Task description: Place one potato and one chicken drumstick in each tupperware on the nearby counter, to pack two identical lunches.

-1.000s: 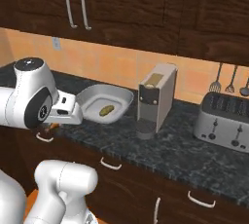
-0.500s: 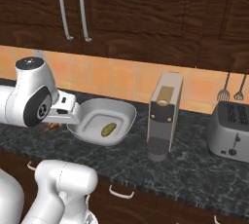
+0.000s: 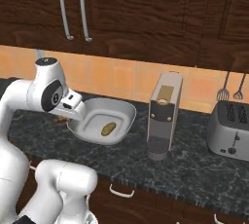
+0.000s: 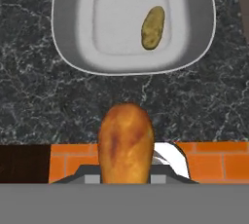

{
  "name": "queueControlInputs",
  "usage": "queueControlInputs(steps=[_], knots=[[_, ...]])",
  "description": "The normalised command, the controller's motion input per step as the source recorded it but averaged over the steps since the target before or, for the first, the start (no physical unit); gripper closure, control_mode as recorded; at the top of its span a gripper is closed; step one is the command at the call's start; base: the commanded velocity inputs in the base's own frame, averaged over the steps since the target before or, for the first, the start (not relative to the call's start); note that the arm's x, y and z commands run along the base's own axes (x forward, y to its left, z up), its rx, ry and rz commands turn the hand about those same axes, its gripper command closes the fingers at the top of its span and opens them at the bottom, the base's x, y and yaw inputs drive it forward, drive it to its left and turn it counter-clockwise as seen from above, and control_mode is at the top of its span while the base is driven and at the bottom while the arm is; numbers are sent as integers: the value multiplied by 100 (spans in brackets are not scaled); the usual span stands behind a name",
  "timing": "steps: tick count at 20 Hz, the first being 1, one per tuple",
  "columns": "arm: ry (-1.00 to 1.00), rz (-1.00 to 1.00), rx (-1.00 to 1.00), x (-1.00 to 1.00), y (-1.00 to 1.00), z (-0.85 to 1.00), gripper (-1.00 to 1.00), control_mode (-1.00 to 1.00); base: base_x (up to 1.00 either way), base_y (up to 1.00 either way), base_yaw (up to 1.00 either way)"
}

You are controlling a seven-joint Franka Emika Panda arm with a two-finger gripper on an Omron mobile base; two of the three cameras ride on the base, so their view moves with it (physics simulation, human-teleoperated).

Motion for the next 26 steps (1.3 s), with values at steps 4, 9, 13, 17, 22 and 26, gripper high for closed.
queueControlInputs(steps=[4, 9, 13, 17, 22, 26], knots=[[16, 0, -2, 100, 0, -63, 100, -100, 0, 0, 0], [24, 6, -1, 100, -10, -74, 100, -100, 0, 0, 0], [20, 16, 0, 100, -27, -30, 100, -100, 0, 0, 0], [18, 14, 0, 100, -6, -43, 100, -100, 0, 0, 0], [11, 4, -2, 62, 10, -87, 100, -100, 0, 0, 0], [5, 3, -2, 31, 0, -61, 100, -100, 0, 0, 0]])
